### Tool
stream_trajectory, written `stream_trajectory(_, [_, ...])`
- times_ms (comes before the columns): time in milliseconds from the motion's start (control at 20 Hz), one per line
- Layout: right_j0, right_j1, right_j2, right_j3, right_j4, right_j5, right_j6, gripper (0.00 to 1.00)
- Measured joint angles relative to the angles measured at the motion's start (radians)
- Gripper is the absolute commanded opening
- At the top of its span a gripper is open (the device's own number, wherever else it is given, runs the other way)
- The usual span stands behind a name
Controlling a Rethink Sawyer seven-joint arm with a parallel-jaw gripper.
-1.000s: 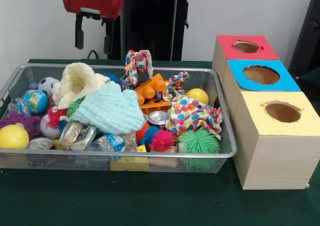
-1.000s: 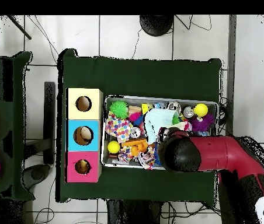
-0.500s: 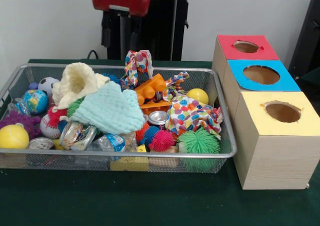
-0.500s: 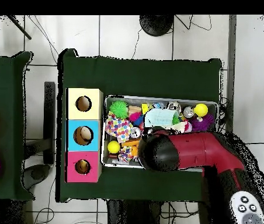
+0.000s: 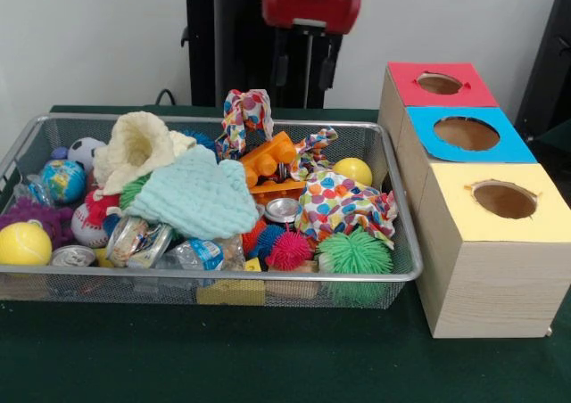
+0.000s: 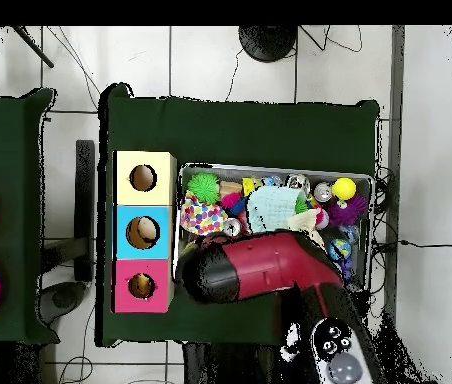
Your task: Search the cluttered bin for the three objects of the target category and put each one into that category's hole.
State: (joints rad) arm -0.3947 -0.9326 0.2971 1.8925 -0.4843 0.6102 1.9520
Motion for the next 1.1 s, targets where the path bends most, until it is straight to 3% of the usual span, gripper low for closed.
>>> stream_trajectory(250, [0.125, 0.070, -0.086, 0.032, 0.036, -0.078, 0.070, 1.00])
stream_trajectory(500, [0.167, 0.133, -0.129, 0.056, 0.068, -0.180, 0.117, 1.00])
stream_trajectory(550, [0.190, 0.168, -0.161, 0.064, 0.076, -0.238, 0.137, 1.00])
stream_trajectory(1100, [0.308, 0.290, -0.318, 0.065, 0.078, -0.400, 0.155, 1.00])
